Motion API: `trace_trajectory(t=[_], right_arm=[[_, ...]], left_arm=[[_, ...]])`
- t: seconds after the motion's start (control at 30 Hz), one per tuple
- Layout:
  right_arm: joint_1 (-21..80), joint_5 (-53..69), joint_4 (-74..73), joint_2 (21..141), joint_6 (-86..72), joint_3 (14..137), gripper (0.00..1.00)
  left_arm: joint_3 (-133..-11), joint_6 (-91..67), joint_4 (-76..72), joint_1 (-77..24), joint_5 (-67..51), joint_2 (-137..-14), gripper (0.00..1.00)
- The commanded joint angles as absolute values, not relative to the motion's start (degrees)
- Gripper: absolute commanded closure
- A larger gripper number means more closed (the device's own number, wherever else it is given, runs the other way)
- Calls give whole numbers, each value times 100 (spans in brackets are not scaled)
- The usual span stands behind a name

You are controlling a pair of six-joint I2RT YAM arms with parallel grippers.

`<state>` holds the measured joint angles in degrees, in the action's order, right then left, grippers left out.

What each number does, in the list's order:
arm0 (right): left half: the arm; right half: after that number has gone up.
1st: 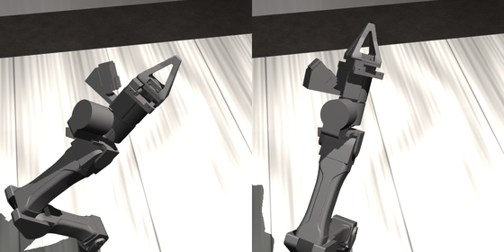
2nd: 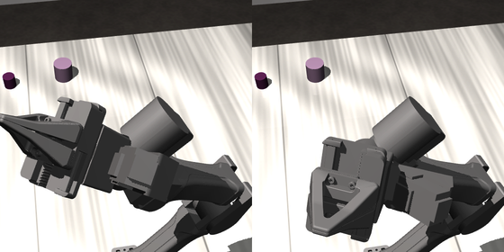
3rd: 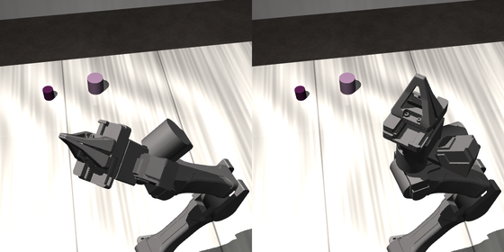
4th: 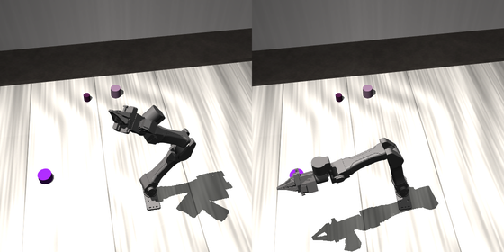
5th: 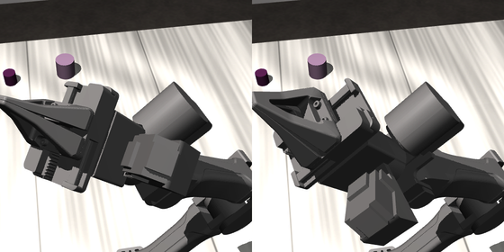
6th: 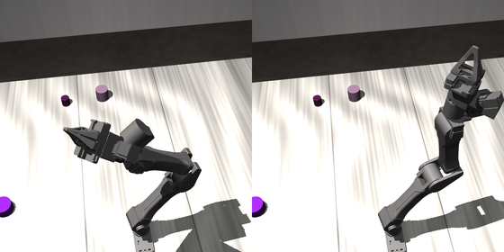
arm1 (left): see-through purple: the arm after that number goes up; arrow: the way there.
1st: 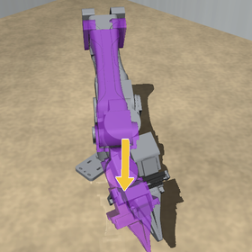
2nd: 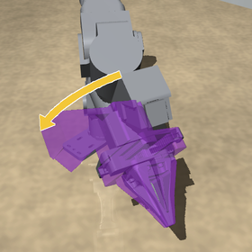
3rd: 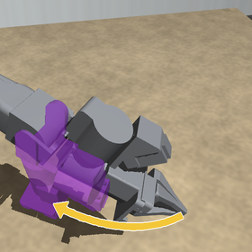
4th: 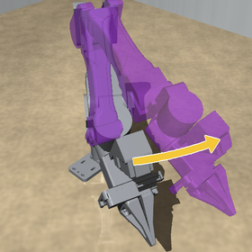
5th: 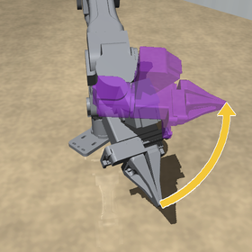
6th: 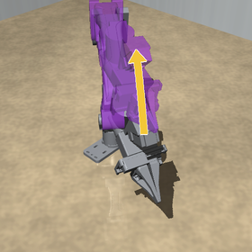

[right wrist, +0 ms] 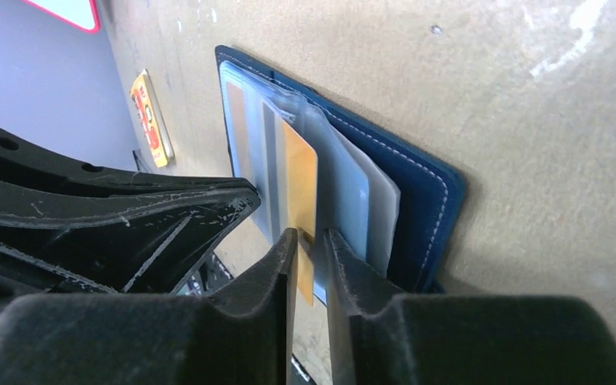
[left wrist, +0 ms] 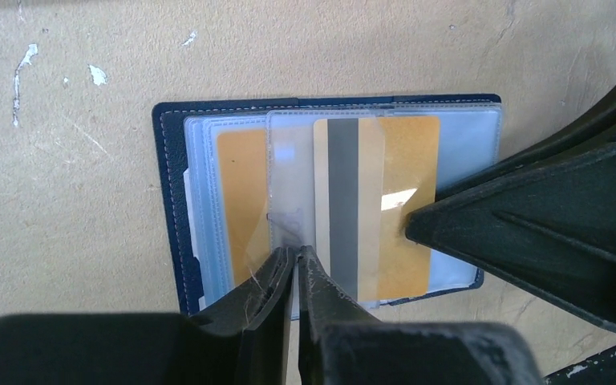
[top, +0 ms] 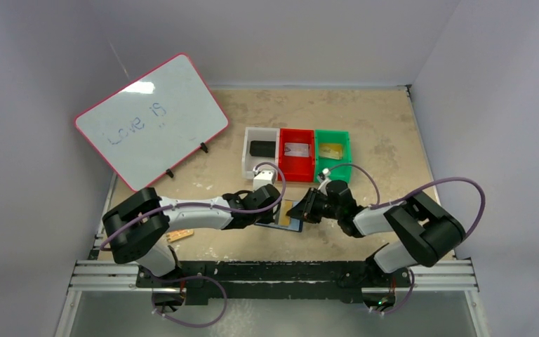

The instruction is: Take the credit cards out of the card holder

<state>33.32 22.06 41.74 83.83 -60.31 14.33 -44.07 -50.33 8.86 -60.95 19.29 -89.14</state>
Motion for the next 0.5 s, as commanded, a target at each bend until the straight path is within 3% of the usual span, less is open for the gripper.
trace_trajectory(t=[0.0,0.2,0.47], right_arm=[[3305,2320,5055,8562,-6223,1406,77],[3309,2294,5331,8697,-6318,1388,77],[3310,2514,5747,9026,-6442,1376,90]], left_arm=[[-4345,-4981,1193,-6142,1925,-9122,94],[-4349,-4979,1204,-6152,1942,-9129,97],[-4360,-4960,1234,-6152,1979,-9124,99]])
